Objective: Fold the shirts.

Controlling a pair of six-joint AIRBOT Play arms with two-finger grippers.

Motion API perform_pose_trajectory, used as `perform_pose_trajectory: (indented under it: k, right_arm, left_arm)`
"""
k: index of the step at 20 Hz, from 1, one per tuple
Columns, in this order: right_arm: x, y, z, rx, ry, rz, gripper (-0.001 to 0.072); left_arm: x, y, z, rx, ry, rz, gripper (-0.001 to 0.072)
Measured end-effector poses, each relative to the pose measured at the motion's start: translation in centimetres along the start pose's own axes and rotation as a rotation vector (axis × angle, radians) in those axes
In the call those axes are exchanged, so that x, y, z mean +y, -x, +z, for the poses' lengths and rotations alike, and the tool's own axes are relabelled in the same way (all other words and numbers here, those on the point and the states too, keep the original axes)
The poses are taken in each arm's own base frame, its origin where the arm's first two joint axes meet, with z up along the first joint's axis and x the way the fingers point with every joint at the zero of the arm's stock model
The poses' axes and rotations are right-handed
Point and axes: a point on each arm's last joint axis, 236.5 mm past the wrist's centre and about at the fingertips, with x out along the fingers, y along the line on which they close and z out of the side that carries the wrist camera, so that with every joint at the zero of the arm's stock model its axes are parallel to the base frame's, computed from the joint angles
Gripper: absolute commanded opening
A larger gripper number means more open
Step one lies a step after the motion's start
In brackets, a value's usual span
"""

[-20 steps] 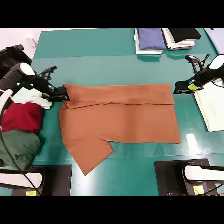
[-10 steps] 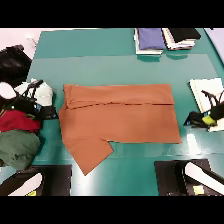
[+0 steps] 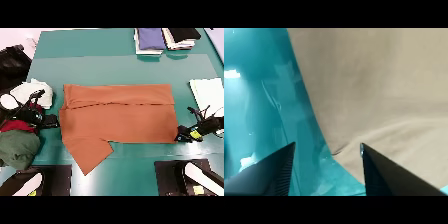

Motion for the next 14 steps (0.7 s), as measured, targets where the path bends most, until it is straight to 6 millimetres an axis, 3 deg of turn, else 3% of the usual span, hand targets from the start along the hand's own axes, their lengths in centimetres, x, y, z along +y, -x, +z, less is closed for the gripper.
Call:
perform_pose_trajectory:
  k: [5, 9, 14]
  right_arm:
    - [1.6, 3.0, 2.2, -0.157, 0.111, -0.056, 0.0016]
    - [2.5, 5.3, 3.0, -0.253, 0.157, -0.077, 0.0016]
    - [2.9, 6.2, 3.2, -0.288, 0.171, -0.082, 0.0016]
  left_arm:
    - [-0.2, -2.0, -3.2, 0.099, 0.037, -0.030, 0.0483]
    - [-2.5, -4.6, -6.7, 0.196, 0.051, -0.113, 0.0483]
    - [-5.2, -6.8, -10.3, 0.284, 0.043, -0.167, 0.0482]
